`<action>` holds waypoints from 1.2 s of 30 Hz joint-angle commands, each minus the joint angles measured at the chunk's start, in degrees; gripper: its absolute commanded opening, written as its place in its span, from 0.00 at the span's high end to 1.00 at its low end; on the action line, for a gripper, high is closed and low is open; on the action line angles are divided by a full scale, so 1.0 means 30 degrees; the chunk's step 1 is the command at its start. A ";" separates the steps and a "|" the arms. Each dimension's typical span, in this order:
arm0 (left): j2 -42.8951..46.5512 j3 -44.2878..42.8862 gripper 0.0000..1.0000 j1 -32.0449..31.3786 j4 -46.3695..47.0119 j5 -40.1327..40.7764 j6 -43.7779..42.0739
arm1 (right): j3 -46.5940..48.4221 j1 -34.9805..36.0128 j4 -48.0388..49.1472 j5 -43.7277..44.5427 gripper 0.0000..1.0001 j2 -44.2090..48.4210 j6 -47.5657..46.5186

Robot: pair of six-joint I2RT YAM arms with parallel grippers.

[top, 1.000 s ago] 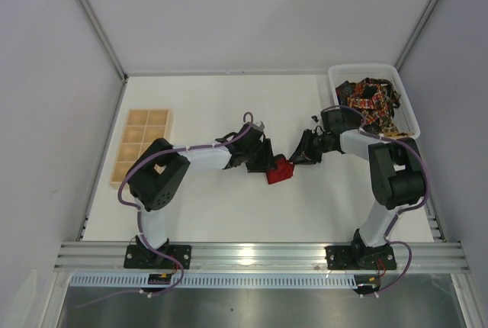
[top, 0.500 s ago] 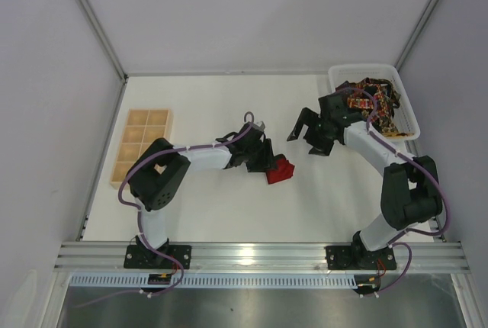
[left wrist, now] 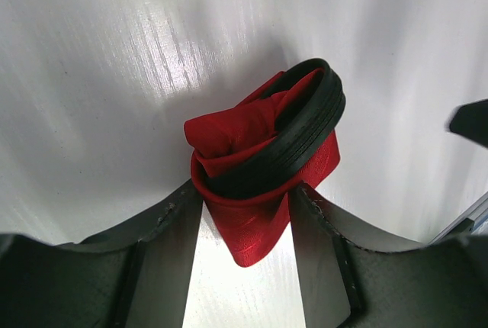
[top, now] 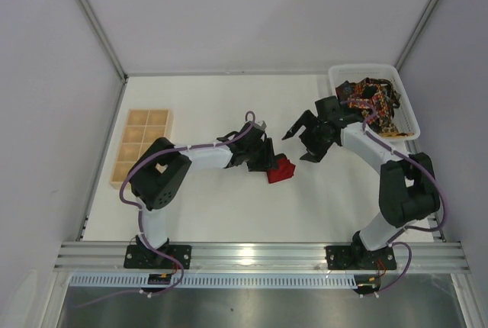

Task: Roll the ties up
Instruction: Roll the tie

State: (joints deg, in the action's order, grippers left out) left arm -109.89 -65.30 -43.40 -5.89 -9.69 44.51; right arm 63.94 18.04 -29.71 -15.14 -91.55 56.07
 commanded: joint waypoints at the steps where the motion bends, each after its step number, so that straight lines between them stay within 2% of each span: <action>1: -0.0725 0.0086 0.45 -0.0124 -0.1288 0.0361 -0.0658 | 0.1067 0.0459 -0.1083 0.0268 0.00 -0.1006 0.1522; 6: -0.0784 0.0115 0.45 -0.0124 -0.1289 0.0360 -0.0745 | 0.1302 0.1746 -0.1696 0.1381 0.00 -0.1854 0.3482; 14: -0.0842 0.0028 0.45 -0.0124 -0.1405 0.0243 -0.0833 | 0.2095 0.2891 -0.4626 0.4164 0.00 -0.2883 0.6355; 25: -0.0930 -0.0119 0.45 -0.0124 -0.1406 0.0096 -0.0892 | 0.1977 0.3273 -0.4247 0.5805 0.00 -0.3292 0.8409; 36: -0.0959 -0.0207 0.45 -0.0124 -0.1406 0.0008 -0.0921 | 0.1860 0.3624 -0.3894 0.5601 0.00 -0.3968 0.9198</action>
State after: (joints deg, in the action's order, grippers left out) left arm -110.26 -65.82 -43.40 -6.17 -10.50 43.44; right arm 68.99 28.05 -41.41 -0.47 -104.12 81.03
